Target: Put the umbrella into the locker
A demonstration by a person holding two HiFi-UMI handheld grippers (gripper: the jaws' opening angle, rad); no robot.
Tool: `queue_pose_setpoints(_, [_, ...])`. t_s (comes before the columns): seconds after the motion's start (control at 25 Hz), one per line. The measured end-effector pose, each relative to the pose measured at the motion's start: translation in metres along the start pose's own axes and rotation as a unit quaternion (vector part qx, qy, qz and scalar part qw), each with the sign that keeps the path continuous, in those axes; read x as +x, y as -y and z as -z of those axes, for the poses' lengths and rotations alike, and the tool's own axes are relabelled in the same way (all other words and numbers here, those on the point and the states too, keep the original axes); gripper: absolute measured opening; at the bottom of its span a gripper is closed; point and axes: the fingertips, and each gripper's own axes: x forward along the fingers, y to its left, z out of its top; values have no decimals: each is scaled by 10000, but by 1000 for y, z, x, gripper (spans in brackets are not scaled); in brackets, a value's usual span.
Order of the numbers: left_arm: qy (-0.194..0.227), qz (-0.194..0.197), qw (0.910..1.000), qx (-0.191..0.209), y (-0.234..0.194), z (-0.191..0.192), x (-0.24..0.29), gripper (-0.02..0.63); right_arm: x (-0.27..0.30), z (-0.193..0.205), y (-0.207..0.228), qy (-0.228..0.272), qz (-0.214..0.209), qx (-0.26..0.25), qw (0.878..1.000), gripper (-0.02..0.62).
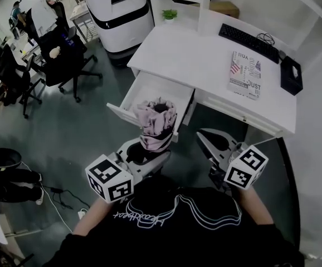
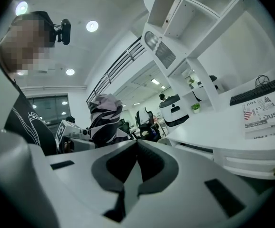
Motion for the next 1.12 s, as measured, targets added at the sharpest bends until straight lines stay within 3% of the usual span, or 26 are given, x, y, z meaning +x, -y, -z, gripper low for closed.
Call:
queue_pose_setpoints(0.24, [-127, -60, 9999, -30, -40, -8, 6, 229, 33, -10, 17, -52, 22, 32, 10000, 3])
queue_pose_setpoints(0.56, [-475, 85, 9988, 93, -104, -38, 28, 229, 68, -42, 54, 21, 448, 121, 9989, 3])
queue_pose_setpoints(0.88, [-1062, 279, 9916, 678, -162, -52, 53, 229, 97, -56, 81, 6, 895, 183, 9958, 3])
queue_pose_setpoints(1.12, [-1628, 475, 9802, 1019, -203, -46, 75, 229, 105, -54, 103, -48, 1293, 352, 9910, 3])
